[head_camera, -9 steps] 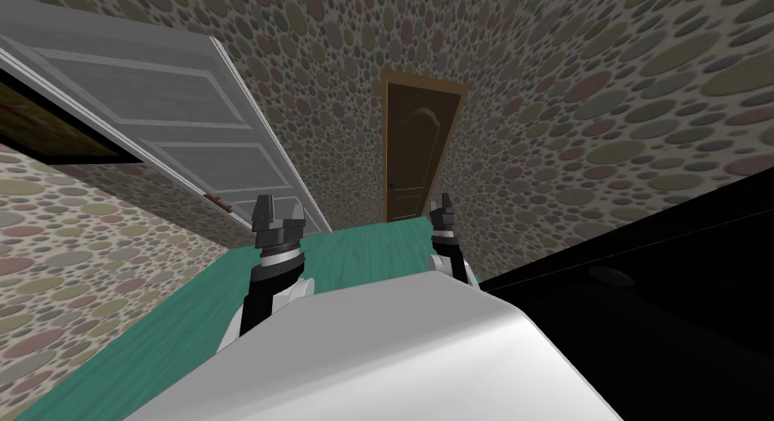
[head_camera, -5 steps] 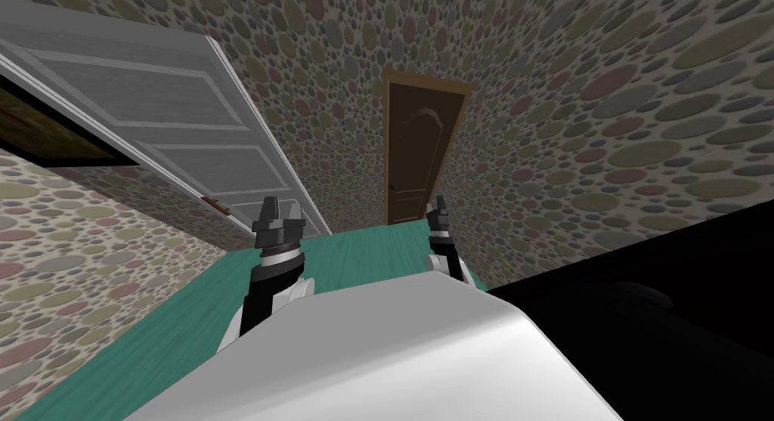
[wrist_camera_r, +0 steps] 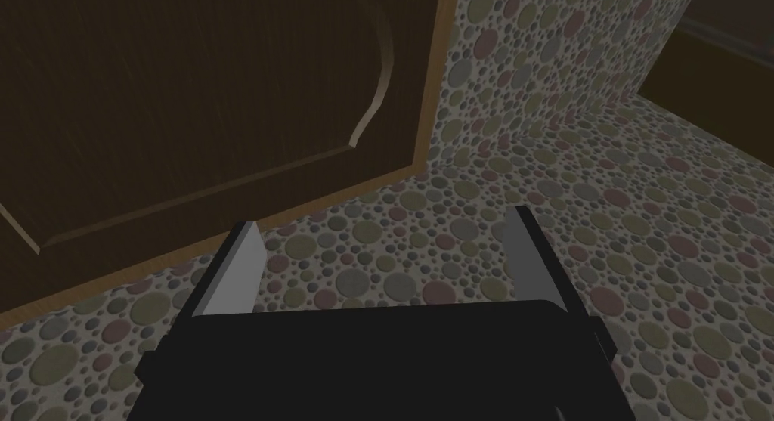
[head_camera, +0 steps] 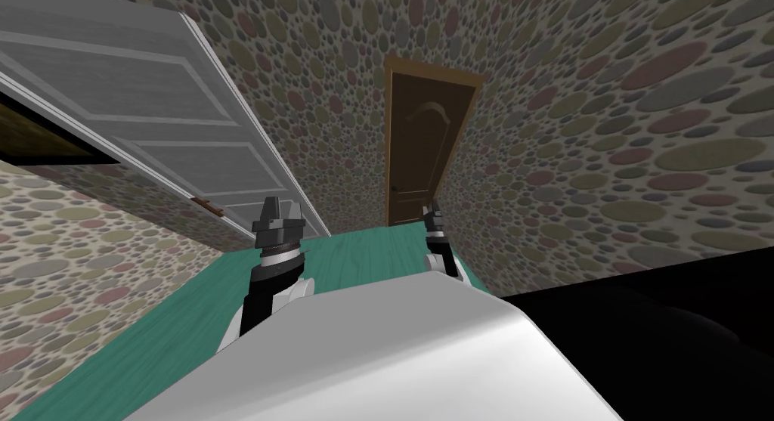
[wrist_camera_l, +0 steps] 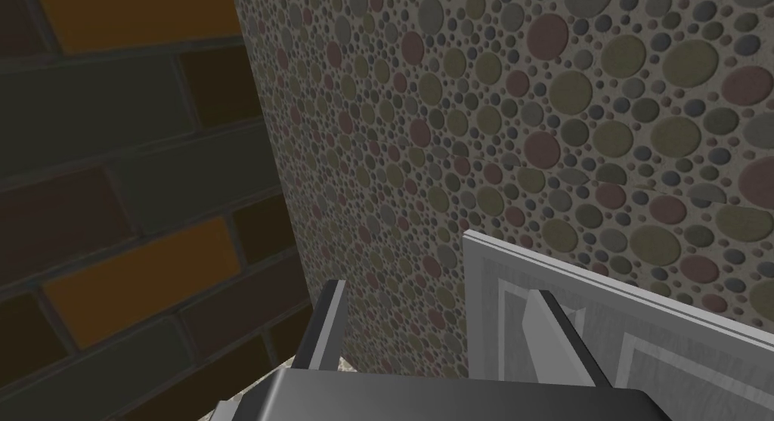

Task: Pull the door open

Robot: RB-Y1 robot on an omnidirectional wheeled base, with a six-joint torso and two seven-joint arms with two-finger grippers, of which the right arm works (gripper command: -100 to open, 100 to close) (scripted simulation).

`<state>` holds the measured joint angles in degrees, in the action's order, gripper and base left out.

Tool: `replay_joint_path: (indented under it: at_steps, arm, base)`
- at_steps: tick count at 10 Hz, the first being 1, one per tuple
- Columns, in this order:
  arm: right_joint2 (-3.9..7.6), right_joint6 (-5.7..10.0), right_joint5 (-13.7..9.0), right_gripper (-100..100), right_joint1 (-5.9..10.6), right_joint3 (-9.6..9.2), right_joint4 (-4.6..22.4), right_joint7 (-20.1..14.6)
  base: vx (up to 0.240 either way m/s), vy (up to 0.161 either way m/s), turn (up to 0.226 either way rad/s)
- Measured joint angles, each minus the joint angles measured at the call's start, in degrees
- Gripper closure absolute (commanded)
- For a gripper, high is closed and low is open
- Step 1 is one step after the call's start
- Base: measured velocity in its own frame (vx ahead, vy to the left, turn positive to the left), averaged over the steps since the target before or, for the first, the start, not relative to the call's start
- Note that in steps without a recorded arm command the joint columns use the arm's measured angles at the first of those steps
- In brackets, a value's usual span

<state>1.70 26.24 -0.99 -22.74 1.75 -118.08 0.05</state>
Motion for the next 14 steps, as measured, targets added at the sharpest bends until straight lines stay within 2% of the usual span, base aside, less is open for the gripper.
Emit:
replay_joint_path:
  at_steps: [3, 6, 8, 10, 14]
  arm:
    - [1.11, 0.14, -0.45, -100, 1.19, -0.07, 2.89, -0.29]
    - [2.0, 0.76, -0.8, -100, 2.97, -0.24, 7.02, -0.41]
    - [2.66, 1.17, -1.07, -100, 3.56, -0.48, 9.31, -0.56]
    - [3.11, 1.91, -1.27, -100, 4.95, -0.71, 12.71, -0.56]
    - [4.71, 2.52, -1.99, -100, 6.77, -0.9, 17.85, -1.06]
  base:
    - [0.088, -0.012, 0.02]
    - [0.104, -0.017, 0.023]
    - [0.097, -0.008, 0.025]
    - [0.099, -0.023, 0.021]
    - [0.101, -0.018, 0.027]
